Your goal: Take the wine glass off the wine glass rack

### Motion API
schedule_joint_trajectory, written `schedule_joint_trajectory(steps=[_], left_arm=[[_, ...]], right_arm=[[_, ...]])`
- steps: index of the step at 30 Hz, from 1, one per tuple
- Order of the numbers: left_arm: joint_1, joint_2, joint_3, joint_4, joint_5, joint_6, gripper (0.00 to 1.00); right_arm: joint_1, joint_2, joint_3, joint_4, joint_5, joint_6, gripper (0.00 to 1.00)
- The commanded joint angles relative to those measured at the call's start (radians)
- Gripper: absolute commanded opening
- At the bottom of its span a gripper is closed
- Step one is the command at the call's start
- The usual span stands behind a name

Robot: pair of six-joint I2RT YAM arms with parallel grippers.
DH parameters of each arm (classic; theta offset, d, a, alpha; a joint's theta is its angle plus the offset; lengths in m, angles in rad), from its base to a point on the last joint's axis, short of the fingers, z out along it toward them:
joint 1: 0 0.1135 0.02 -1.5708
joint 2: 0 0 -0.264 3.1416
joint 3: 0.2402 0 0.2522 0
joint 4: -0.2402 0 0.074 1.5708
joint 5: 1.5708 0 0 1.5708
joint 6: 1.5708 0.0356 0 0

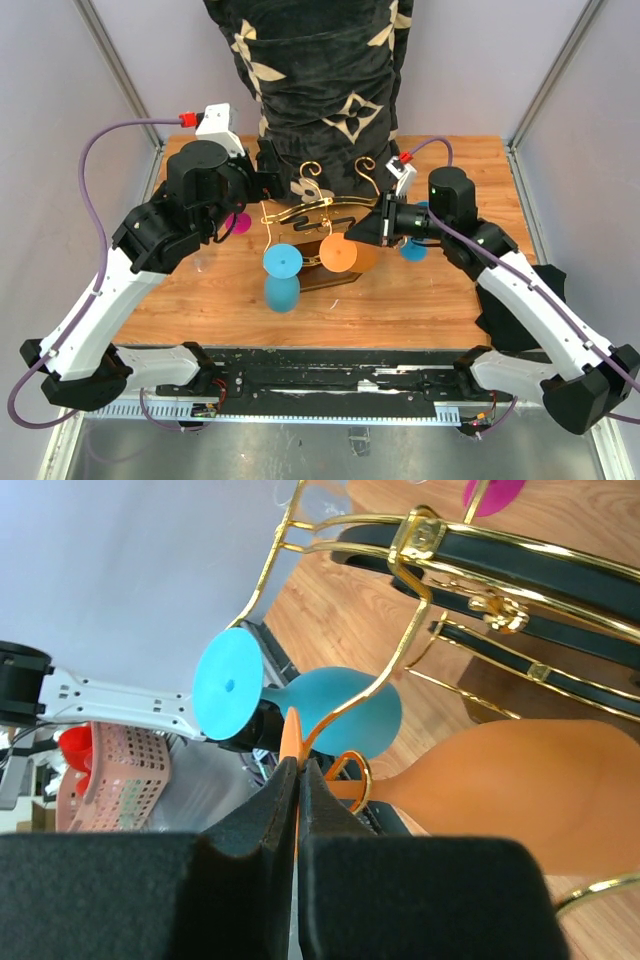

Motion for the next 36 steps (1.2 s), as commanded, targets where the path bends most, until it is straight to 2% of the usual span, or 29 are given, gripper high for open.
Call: schedule_joint_trajectory(steps=[1,11,16,22,23,27,29,36], left_arm=[[0.007,-0.001,0.001,0.036,-0.001,0.009,1.00],[0.007,-0.008,-0.006,0.036,0.007,0.006,1.00],[0.007,-0.019,-0.011,0.036,-0.007,0.014,1.00],[0.007,-0.027,-0.034,0.049,-0.012,0.025,1.00],[0.007,-0.027,-0.036,0.051,-0.011,0.025,1.00],[0.007,-0.024,-0.043,0.054,-0.001,0.028,1.00],[0.007,-0.025,-0.047,0.061,0.003,0.031,1.00],[0.007,-0.028,-0.056,0.074,0.016,0.034,1.00]], right_arm=[[0.034,0.013,0.005,0.124,-0.079,0.084,0.01],[0.034,0.138,0.036,0.322,-0.193,0.251,0.01],[0.035,0.150,0.080,0.211,-0.184,0.178,0.01],[0.034,0.097,0.047,0.117,-0.152,0.088,0.01],[0.033,0.083,0.050,0.086,-0.128,0.061,0.04],[0.017,0.036,0.059,-0.040,-0.033,-0.033,0.29],[0.005,0.018,0.065,-0.101,0.023,-0.077,0.38],[-0.011,0.015,0.045,-0.167,0.062,-0.131,0.49]])
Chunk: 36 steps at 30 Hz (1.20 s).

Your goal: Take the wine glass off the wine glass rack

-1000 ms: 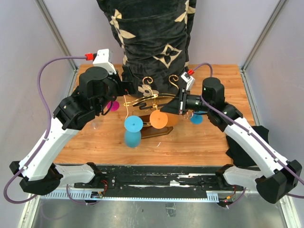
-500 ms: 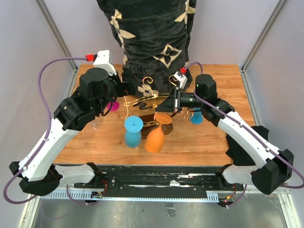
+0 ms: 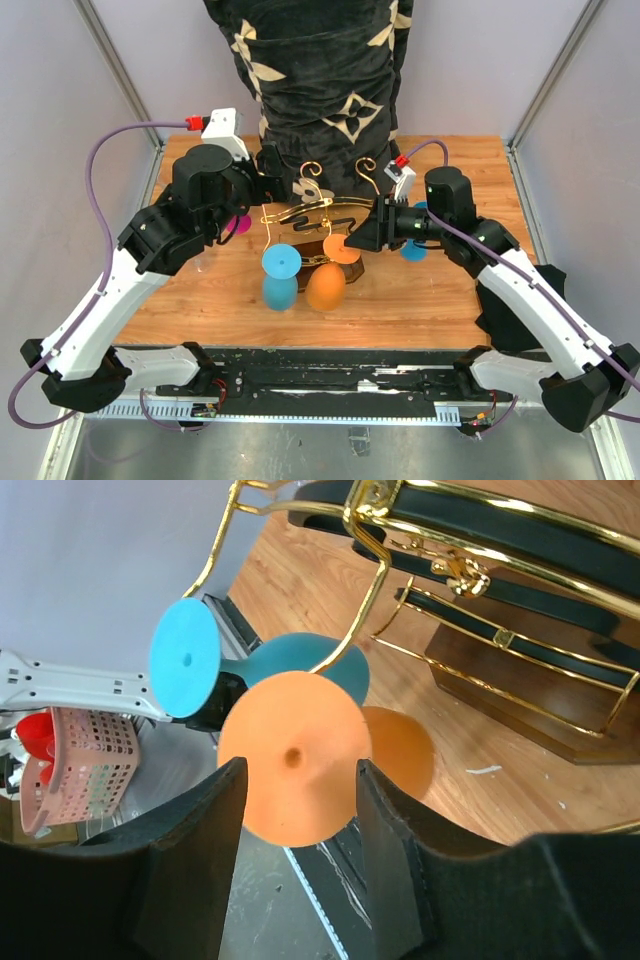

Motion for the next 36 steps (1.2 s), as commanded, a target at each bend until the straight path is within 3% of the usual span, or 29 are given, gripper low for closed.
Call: schedule_joint_trajectory(steps=[1,8,21,26,31,36], left_arm=[[0.007,-0.016,-0.005,0.038,0.010,0.012,1.00],[0.007,-0.029,-0.025,0.050,0.012,0.022,1.00],[0.007,-0.027,-0.033,0.064,0.020,0.027,1.00],[0.007,-0.024,-0.030,0.063,0.022,0.026,1.00],[0.007,-0.022,-0.029,0.063,0.030,0.024,1.00],[0.007,-0.031,-0.030,0.057,0.030,0.024,1.00]], right_arm=[[-0.014,-0.008,0.003,-0.065,0.056,-0.070,0.50],[-0.022,-0.060,-0.007,-0.094,0.141,-0.115,0.52],[-0.022,-0.012,-0.066,-0.015,-0.011,-0.049,0.54],[-0.022,-0.019,-0.075,0.045,-0.039,-0.013,0.40],[-0.023,-0.028,-0.064,0.055,-0.024,-0.007,0.04],[-0.024,-0.074,-0.067,0.042,-0.005,-0.001,0.01]])
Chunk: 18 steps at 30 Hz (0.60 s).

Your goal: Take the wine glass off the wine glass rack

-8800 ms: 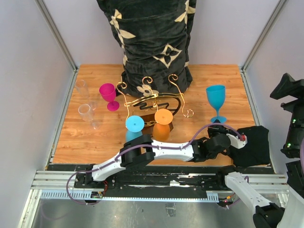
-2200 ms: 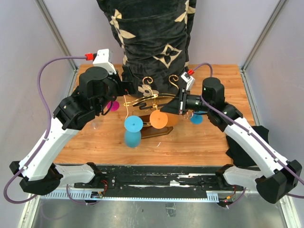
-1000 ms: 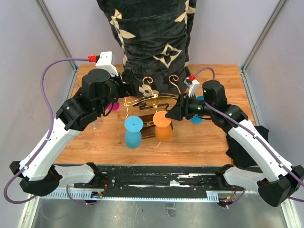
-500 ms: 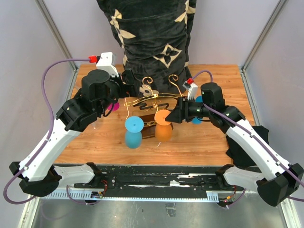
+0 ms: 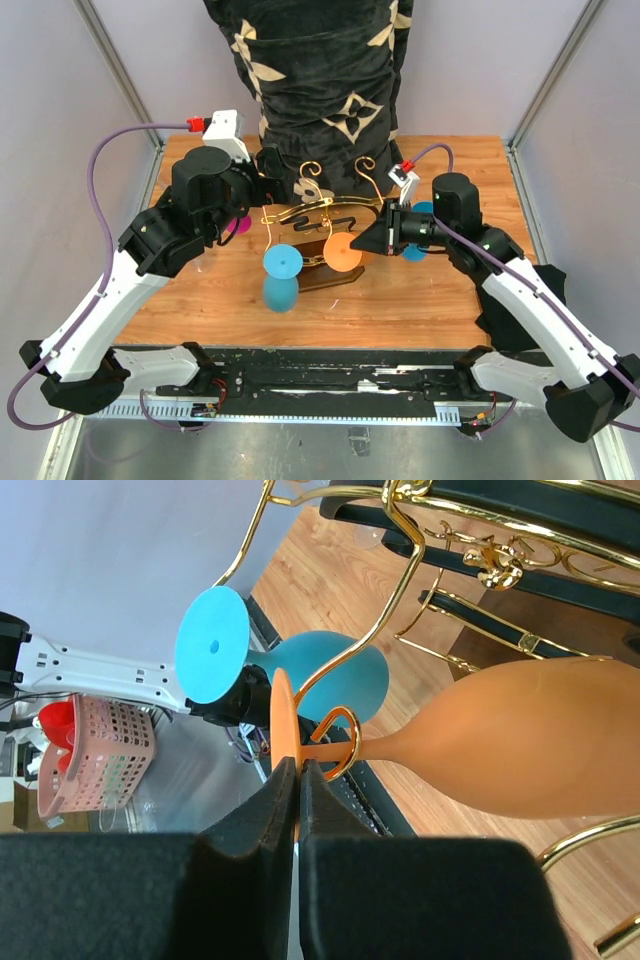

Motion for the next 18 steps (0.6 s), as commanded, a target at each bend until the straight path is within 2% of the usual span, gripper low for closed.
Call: schedule_joint_trajectory(steps=[1,6,18], left_arm=[[0.007,-0.021,-0.003,0.027,0.006,0.010,1.00],[0.007,-0.027,-0.010,0.027,0.009,0.006,1.00],[0.007,-0.015,-0.015,0.035,0.026,-0.003,1.00]], right_arm=[[-0.007,-0.046,-0.002,-0.012,0.033,-0.008,0.01],[-0.006,-0.058,-0.014,-0.018,-0.032,0.026,0.01],[0.033,0.044,-0.059,0.213,-0.162,0.190,0.01]])
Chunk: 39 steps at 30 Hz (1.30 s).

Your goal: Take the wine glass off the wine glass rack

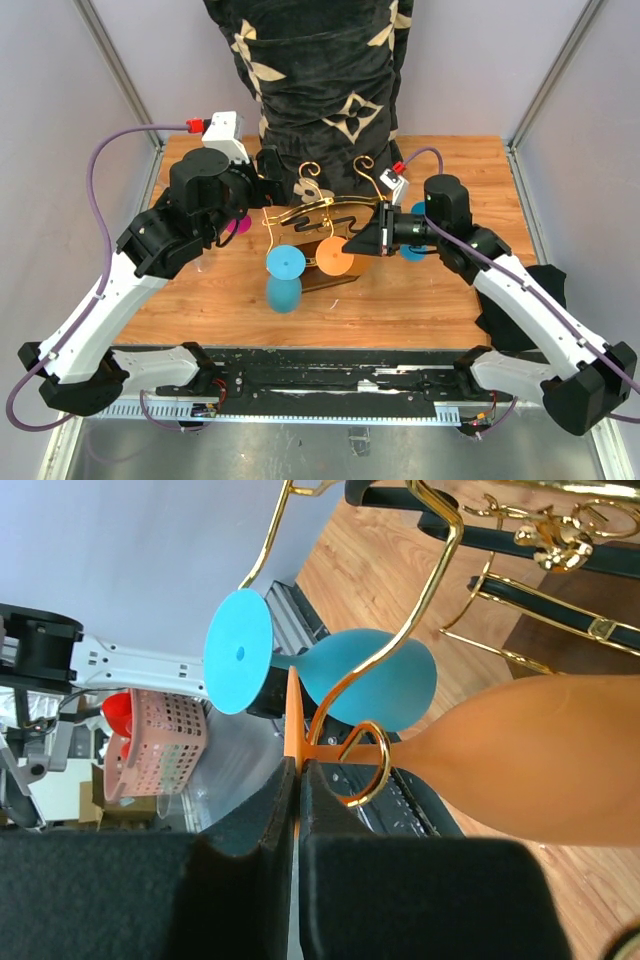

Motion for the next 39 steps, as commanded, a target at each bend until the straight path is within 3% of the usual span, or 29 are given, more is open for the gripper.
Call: schedule_joint_trajectory(steps=[1,8,14,30,39], left_arm=[[0.007,-0.007,-0.008,0.035,0.011,-0.002,1.00],[0.007,-0.014,-0.008,0.030,0.008,-0.001,1.00],[0.007,-0.033,-0.017,0.028,0.000,0.003,1.00],[0.007,-0.049,-0.030,0.028,-0.010,0.018,1.00],[0.007,-0.052,-0.018,0.016,-0.007,0.026,1.00]], right_arm=[[0.020,0.049,0.005,0.146,-0.082,0.095,0.01],[0.013,0.140,0.104,0.217,-0.084,0.137,0.01],[-0.064,0.164,0.146,0.223,-0.075,0.145,0.01],[-0.322,-0.030,0.070,0.290,-0.254,0.319,0.01],[-0.383,-0.057,0.188,0.326,-0.294,0.376,0.01]])
